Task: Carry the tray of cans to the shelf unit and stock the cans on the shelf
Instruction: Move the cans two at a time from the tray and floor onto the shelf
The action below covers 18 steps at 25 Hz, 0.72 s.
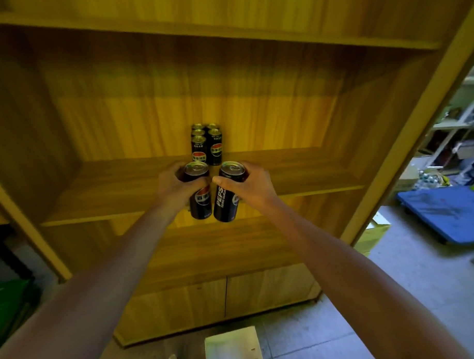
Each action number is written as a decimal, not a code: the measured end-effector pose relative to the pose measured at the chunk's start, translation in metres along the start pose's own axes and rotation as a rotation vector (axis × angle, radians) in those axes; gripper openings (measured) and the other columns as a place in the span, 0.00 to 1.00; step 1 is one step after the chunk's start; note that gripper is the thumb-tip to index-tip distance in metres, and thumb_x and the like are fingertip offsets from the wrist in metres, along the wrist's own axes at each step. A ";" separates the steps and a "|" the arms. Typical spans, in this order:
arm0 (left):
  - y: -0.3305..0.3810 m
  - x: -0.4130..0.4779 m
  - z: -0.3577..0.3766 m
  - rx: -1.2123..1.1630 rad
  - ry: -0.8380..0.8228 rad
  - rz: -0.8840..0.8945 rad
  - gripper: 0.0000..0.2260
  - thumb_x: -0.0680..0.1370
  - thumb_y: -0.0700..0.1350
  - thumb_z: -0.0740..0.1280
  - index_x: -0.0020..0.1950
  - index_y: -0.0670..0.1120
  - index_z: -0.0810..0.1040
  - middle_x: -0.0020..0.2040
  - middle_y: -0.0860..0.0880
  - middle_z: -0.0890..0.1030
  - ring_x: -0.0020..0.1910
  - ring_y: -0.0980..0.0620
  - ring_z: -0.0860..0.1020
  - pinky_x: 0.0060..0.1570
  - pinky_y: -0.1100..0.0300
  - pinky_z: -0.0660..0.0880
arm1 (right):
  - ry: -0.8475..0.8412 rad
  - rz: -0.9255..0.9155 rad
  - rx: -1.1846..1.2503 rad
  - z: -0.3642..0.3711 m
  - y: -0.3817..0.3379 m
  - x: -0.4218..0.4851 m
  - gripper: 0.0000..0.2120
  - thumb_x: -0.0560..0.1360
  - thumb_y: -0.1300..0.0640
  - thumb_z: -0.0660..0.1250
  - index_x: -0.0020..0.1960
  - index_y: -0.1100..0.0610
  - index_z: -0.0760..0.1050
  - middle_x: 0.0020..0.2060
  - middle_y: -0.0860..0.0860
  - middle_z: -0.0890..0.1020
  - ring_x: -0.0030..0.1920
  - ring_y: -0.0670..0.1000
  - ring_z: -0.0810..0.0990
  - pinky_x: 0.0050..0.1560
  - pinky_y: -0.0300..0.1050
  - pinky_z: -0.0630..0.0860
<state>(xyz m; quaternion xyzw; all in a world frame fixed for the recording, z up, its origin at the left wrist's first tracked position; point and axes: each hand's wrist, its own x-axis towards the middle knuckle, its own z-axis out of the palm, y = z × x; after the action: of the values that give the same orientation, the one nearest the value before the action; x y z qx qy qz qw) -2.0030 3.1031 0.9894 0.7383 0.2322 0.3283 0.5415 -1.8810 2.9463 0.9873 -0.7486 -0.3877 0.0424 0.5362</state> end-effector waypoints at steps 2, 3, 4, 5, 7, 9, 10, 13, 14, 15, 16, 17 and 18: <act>-0.006 0.011 -0.004 0.019 -0.004 -0.004 0.17 0.64 0.44 0.81 0.48 0.51 0.79 0.43 0.58 0.80 0.36 0.69 0.79 0.30 0.74 0.71 | 0.001 0.035 0.002 0.003 0.009 0.011 0.26 0.61 0.31 0.77 0.51 0.47 0.81 0.43 0.38 0.85 0.45 0.33 0.82 0.41 0.34 0.80; -0.013 0.017 -0.006 0.019 -0.003 -0.021 0.18 0.64 0.43 0.81 0.49 0.50 0.79 0.44 0.58 0.81 0.38 0.66 0.79 0.33 0.71 0.72 | -0.006 0.054 0.002 0.005 0.017 0.018 0.25 0.61 0.31 0.77 0.50 0.47 0.81 0.42 0.38 0.85 0.44 0.33 0.82 0.39 0.32 0.78; -0.020 0.023 -0.006 0.012 -0.003 -0.041 0.18 0.65 0.42 0.81 0.51 0.49 0.79 0.44 0.57 0.81 0.40 0.65 0.79 0.35 0.68 0.72 | -0.017 0.066 -0.001 0.007 0.025 0.026 0.25 0.61 0.32 0.77 0.50 0.46 0.81 0.42 0.37 0.85 0.44 0.33 0.82 0.38 0.31 0.77; -0.028 0.029 -0.005 0.006 -0.009 -0.056 0.18 0.65 0.41 0.80 0.52 0.48 0.80 0.45 0.56 0.82 0.43 0.63 0.79 0.37 0.67 0.72 | -0.033 0.076 -0.006 0.008 0.034 0.034 0.24 0.62 0.32 0.77 0.49 0.46 0.80 0.42 0.37 0.84 0.44 0.32 0.82 0.38 0.30 0.77; -0.043 0.045 -0.003 0.001 -0.015 -0.066 0.19 0.65 0.39 0.80 0.54 0.45 0.80 0.46 0.52 0.83 0.44 0.58 0.80 0.39 0.66 0.74 | -0.094 0.102 0.009 0.013 0.051 0.054 0.20 0.63 0.36 0.79 0.49 0.44 0.79 0.42 0.37 0.84 0.44 0.31 0.81 0.36 0.28 0.75; -0.055 0.065 0.000 0.008 -0.007 -0.067 0.19 0.65 0.37 0.80 0.54 0.43 0.81 0.47 0.49 0.84 0.44 0.57 0.82 0.41 0.64 0.75 | -0.150 0.106 0.042 0.019 0.069 0.081 0.17 0.65 0.43 0.81 0.48 0.45 0.78 0.42 0.38 0.83 0.43 0.30 0.80 0.36 0.27 0.74; -0.060 0.075 0.003 0.012 -0.008 -0.062 0.19 0.65 0.37 0.80 0.53 0.43 0.82 0.47 0.50 0.84 0.44 0.58 0.83 0.40 0.65 0.76 | -0.154 0.098 0.041 0.021 0.077 0.093 0.17 0.65 0.45 0.82 0.47 0.45 0.77 0.43 0.39 0.83 0.43 0.30 0.80 0.37 0.26 0.74; -0.071 0.110 0.013 0.012 -0.003 -0.044 0.18 0.65 0.37 0.80 0.53 0.44 0.82 0.47 0.51 0.85 0.45 0.60 0.83 0.41 0.65 0.77 | -0.176 0.074 0.027 0.025 0.096 0.130 0.21 0.64 0.41 0.81 0.51 0.46 0.78 0.46 0.40 0.83 0.46 0.33 0.81 0.41 0.29 0.77; -0.074 0.120 0.017 0.009 -0.004 -0.048 0.19 0.65 0.36 0.80 0.54 0.43 0.82 0.48 0.49 0.85 0.46 0.58 0.83 0.43 0.63 0.78 | -0.185 0.067 0.020 0.027 0.103 0.142 0.23 0.64 0.40 0.80 0.53 0.48 0.78 0.47 0.40 0.83 0.47 0.34 0.82 0.43 0.32 0.78; -0.077 0.129 0.021 0.008 -0.008 -0.050 0.19 0.65 0.35 0.79 0.54 0.42 0.82 0.49 0.48 0.85 0.47 0.56 0.83 0.45 0.61 0.78 | -0.191 0.059 0.013 0.029 0.110 0.151 0.24 0.64 0.41 0.80 0.54 0.49 0.78 0.47 0.40 0.83 0.47 0.34 0.81 0.44 0.32 0.79; -0.081 0.137 0.025 0.003 -0.013 -0.044 0.19 0.65 0.35 0.79 0.54 0.42 0.82 0.49 0.47 0.85 0.48 0.55 0.83 0.46 0.60 0.78 | -0.197 0.053 0.018 0.030 0.117 0.160 0.23 0.65 0.42 0.80 0.54 0.48 0.78 0.47 0.39 0.83 0.47 0.33 0.81 0.43 0.30 0.78; -0.084 0.145 0.029 -0.007 -0.017 -0.036 0.19 0.65 0.34 0.79 0.54 0.42 0.82 0.49 0.48 0.85 0.47 0.56 0.83 0.46 0.60 0.78 | -0.202 0.053 0.031 0.032 0.124 0.168 0.22 0.65 0.43 0.80 0.54 0.48 0.77 0.46 0.39 0.83 0.47 0.32 0.81 0.42 0.29 0.78; -0.087 0.153 0.034 -0.024 -0.020 -0.031 0.19 0.65 0.33 0.79 0.54 0.42 0.82 0.49 0.48 0.85 0.48 0.56 0.84 0.46 0.60 0.78 | -0.210 0.059 0.046 0.033 0.130 0.177 0.21 0.65 0.43 0.81 0.54 0.47 0.77 0.46 0.38 0.83 0.47 0.32 0.81 0.42 0.28 0.77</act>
<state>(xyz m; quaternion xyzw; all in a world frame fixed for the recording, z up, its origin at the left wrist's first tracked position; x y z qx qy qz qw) -1.8736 3.2146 0.9350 0.7314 0.2343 0.3153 0.5574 -1.7041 3.0658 0.9270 -0.7387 -0.4185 0.1452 0.5080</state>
